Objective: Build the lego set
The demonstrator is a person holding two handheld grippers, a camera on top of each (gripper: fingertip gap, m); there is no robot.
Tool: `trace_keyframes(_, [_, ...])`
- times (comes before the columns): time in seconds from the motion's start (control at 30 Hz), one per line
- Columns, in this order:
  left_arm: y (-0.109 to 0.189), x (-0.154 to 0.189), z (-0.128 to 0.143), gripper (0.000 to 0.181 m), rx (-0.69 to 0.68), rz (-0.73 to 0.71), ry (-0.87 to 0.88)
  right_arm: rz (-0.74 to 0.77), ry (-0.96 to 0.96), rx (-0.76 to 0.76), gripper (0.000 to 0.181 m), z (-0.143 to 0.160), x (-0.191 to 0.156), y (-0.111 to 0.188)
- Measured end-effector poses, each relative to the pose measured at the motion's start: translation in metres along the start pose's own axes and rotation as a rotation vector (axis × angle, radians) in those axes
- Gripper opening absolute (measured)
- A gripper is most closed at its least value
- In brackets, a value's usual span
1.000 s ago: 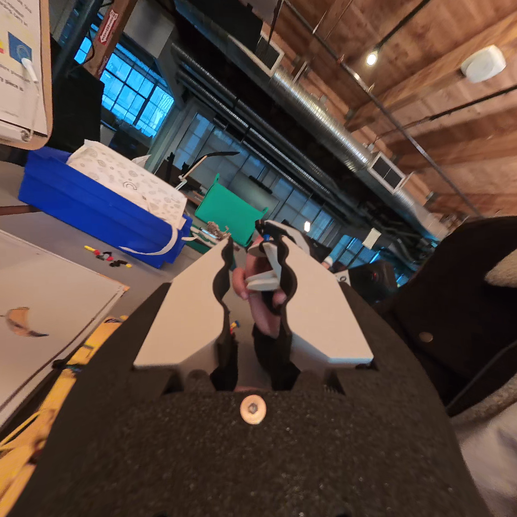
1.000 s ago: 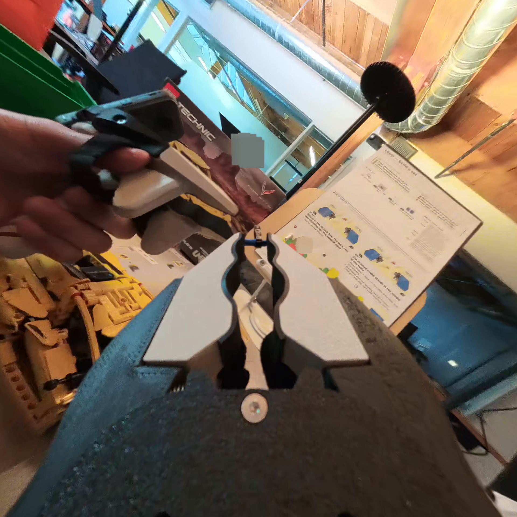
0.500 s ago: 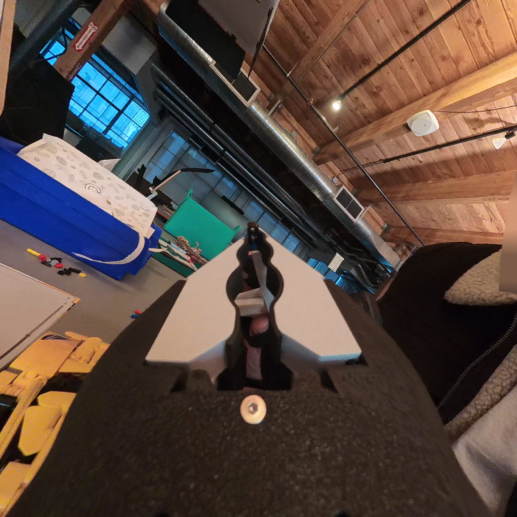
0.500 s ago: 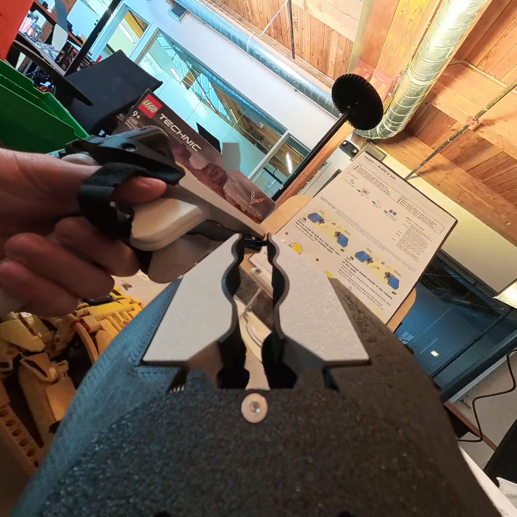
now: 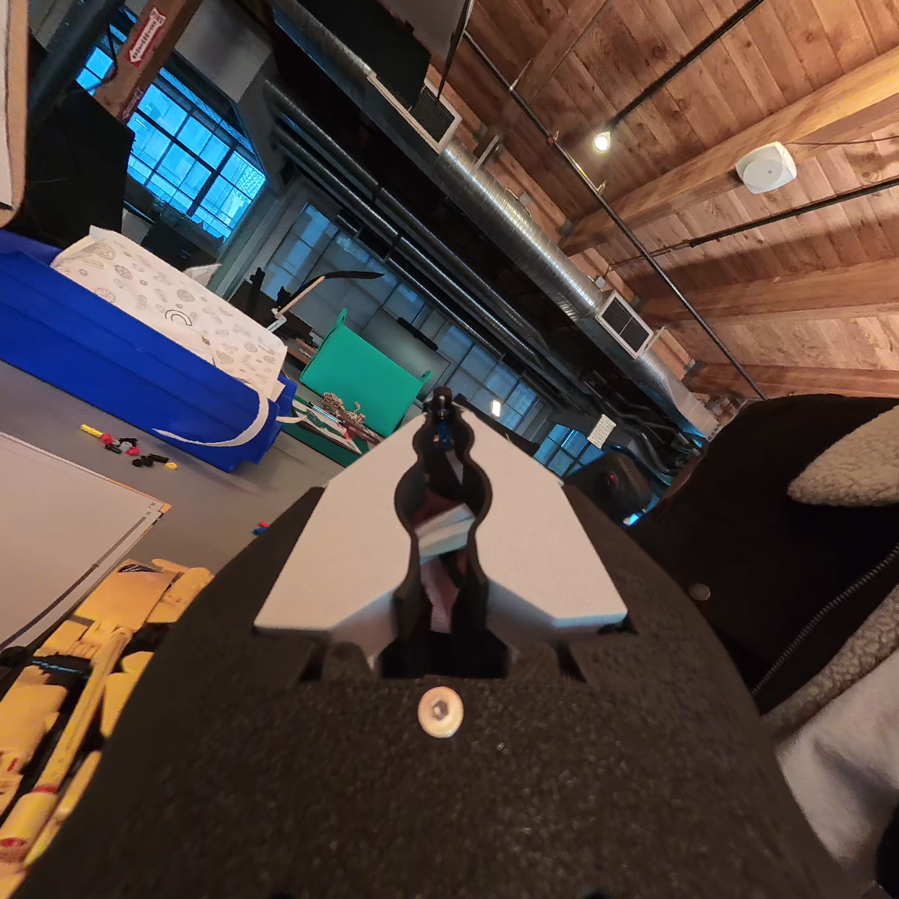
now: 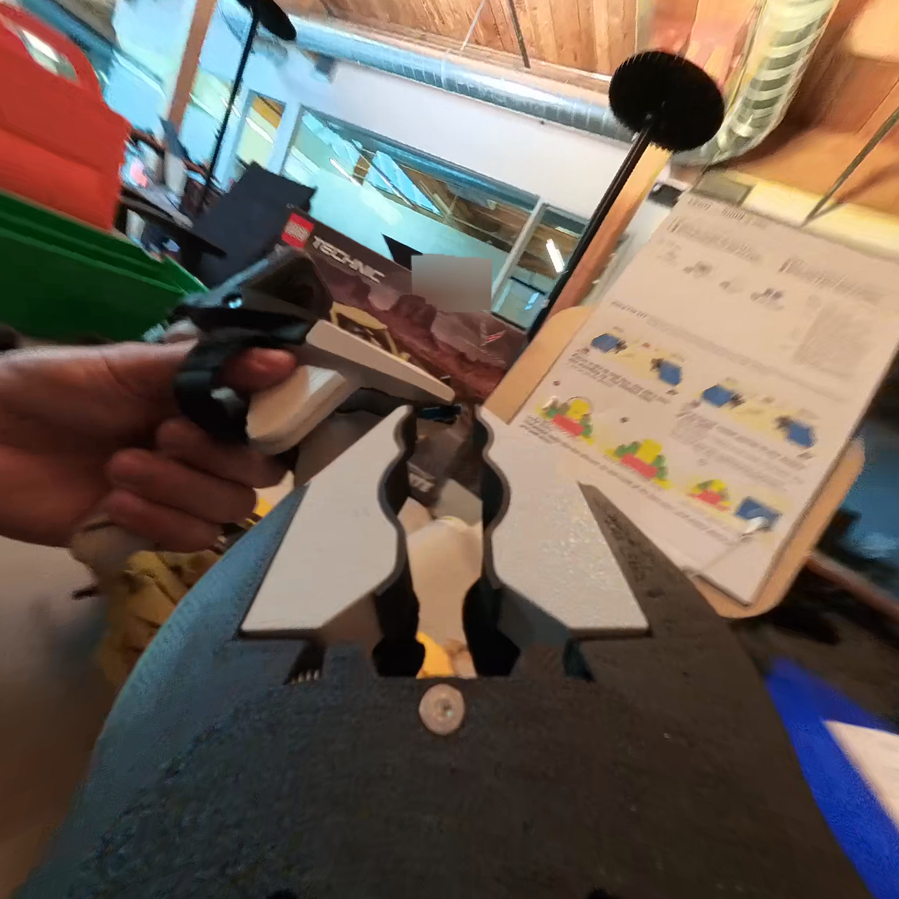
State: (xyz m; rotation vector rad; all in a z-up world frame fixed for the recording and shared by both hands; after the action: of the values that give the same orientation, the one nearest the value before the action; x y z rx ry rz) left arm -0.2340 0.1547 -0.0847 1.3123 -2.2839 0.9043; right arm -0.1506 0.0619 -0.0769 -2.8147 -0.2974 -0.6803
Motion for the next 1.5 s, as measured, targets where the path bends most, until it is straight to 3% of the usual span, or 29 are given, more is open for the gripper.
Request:
trace_keyframes(0.1, [0.003, 0.000, -0.001, 0.006, -0.035, -0.028, -0.036, -0.095, -0.200, 0.015, 0.040, 0.001, 0.007, 0.006])
trace_keyframes(0.33, [-0.002, 0.000, 0.005, 0.006, -0.119, -0.075, -0.094, -0.203, -0.427, -0.056, 0.035, 0.012, 0.033, 0.031])
trace_keyframes(0.47, [-0.009, 0.001, 0.013, 0.006, -0.189, -0.105, -0.135, -0.297, -0.425, -0.181, 0.031, 0.025, 0.037, 0.047])
trace_keyframes(0.53, [-0.010, 0.003, 0.014, 0.006, -0.217, -0.104, -0.148, -0.416, -0.424, -0.277, 0.032, 0.034, 0.031, 0.056])
trace_keyframes(0.7, [-0.008, 0.005, 0.025, 0.007, -0.426, -0.142, -0.237, -0.785, -0.324, -0.632, 0.025, 0.069, -0.003, 0.094])
trace_keyframes(0.83, [-0.009, 0.010, 0.037, 0.007, -0.551, -0.111, -0.264, -0.892, -0.204, -0.790, 0.025, 0.078, -0.035, 0.109])
trace_keyframes(1.03, [-0.008, 0.011, 0.039, 0.007, -0.561, -0.085, -0.259, -0.990, -0.144, -0.861, 0.024, 0.077, -0.066, 0.105])
trace_keyframes(1.37, [-0.005, 0.008, 0.036, 0.007, -0.540, -0.105, -0.258, -1.113, -0.261, -0.838, 0.015, 0.069, -0.074, 0.108])
trace_keyframes(1.5, [-0.004, 0.007, 0.035, 0.007, -0.531, -0.109, -0.254, -1.087, -0.279, -0.816, 0.014, 0.072, -0.066, 0.104])
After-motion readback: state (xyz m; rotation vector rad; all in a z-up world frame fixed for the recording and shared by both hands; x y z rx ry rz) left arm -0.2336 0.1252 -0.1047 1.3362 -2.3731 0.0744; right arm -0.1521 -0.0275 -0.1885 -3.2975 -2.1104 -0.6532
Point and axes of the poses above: each gripper's, where its closed fingertips meet, y back along the fingers, z out of its underside, x = y × z across the jaws, the point moved 8 cm from there along y, back along the fingers, and after that the axes turned 4 degrees about -x, right-handed, at the moved point
